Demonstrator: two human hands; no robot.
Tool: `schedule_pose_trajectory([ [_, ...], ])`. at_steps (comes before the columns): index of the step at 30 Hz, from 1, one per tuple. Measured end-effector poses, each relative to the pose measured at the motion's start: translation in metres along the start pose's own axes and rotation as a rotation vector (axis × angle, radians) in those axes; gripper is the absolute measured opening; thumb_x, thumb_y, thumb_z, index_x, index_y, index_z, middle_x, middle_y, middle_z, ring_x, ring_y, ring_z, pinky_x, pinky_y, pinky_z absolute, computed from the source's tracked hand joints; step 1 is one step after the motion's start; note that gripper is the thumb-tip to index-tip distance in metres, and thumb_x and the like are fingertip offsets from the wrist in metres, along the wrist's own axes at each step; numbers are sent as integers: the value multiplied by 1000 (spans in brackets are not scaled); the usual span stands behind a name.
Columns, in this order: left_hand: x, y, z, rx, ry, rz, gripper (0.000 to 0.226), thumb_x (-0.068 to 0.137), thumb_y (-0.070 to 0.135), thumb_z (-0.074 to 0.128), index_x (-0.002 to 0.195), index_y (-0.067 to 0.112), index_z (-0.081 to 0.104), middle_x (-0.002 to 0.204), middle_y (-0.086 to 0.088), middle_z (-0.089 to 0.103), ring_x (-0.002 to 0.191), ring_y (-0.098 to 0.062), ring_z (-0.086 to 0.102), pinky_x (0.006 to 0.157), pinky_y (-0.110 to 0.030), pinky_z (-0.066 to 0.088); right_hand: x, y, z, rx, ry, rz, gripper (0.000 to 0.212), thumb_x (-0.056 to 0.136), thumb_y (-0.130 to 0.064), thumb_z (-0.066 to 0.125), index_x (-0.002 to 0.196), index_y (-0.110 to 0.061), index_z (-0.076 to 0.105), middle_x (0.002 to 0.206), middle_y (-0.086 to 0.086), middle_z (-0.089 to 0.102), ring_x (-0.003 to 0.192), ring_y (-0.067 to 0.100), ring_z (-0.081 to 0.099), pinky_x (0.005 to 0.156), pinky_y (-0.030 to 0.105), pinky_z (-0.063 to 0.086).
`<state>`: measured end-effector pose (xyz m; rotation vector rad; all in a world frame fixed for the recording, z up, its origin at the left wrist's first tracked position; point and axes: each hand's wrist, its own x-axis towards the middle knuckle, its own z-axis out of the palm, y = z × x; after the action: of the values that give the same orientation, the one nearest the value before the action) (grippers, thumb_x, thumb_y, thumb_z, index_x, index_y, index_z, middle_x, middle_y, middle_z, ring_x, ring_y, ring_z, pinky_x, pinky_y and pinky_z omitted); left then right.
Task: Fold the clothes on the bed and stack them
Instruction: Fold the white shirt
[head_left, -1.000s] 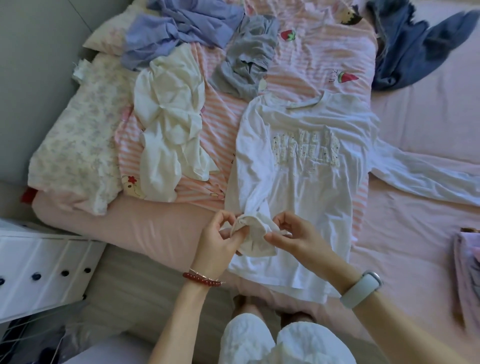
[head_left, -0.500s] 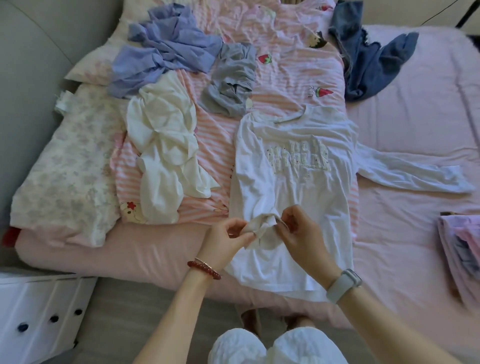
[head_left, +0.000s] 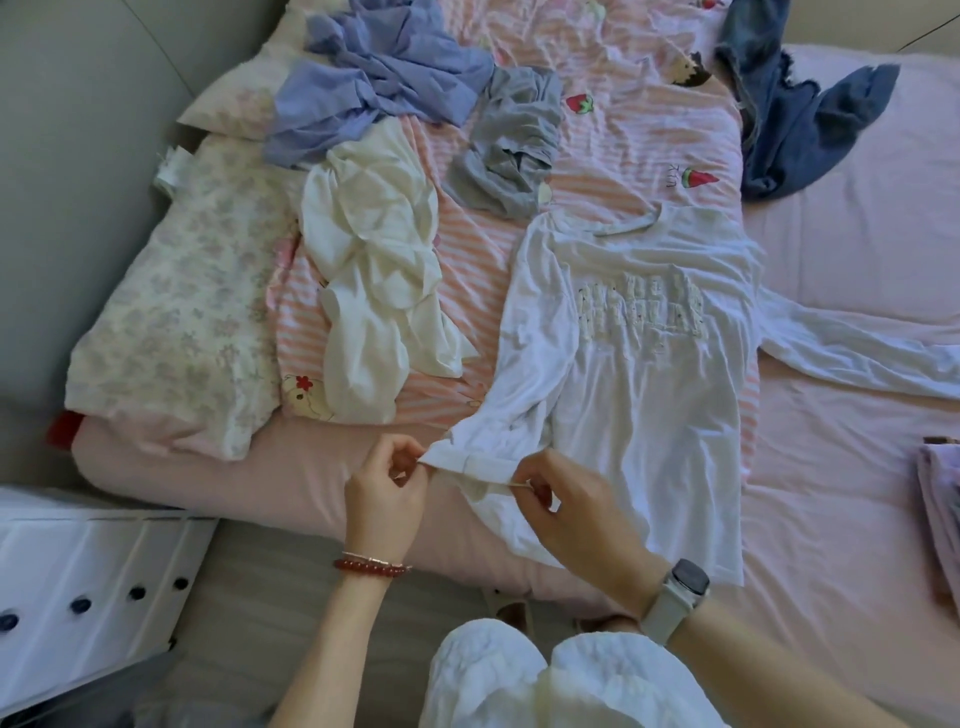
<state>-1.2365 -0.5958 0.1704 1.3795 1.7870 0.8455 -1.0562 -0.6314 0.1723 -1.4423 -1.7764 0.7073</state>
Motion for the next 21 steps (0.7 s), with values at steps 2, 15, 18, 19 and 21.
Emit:
schedule_pose_trajectory([
  [2,0,-5,-13,-183,-28,-113,29,77,-9,66,70,16,54,64,8,60,64,-7,56,65,-24,53,3,-7,10,40,2,10,9,83,-15,51,82,-23,48,62,-2,51,55,12,44,50,29,43],
  [15,11,-27,-54,61,-121,-144,24,80,-5,61,69,15,55,61,-10,61,53,-14,66,57,-34,57,22,-34,61,-64,-279,-4,9,82,-6,40,79,-8,49,64,-10,38,52,13,36,47,22,32],
  [18,17,-53,-68,86,-162,-236,29,76,-7,62,70,21,60,58,1,54,53,-9,60,72,-45,57,22,-28,74,-68,-331,126,12,85,-5,42,91,-7,52,56,-14,36,52,9,35,54,28,40],
  [19,17,-59,-69,92,-192,-266,31,76,-6,62,71,24,62,58,4,51,53,-6,56,75,-45,56,20,-25,78,-57,-412,190,14,87,-4,44,97,-7,53,55,-15,37,51,8,37,57,32,42],
  [21,17,-65,-68,46,-225,-289,32,78,-4,62,74,27,65,61,5,51,58,-7,53,74,-35,55,16,-21,85,-20,-519,203,17,90,-7,46,105,-8,54,57,-17,40,52,4,40,61,32,42],
])
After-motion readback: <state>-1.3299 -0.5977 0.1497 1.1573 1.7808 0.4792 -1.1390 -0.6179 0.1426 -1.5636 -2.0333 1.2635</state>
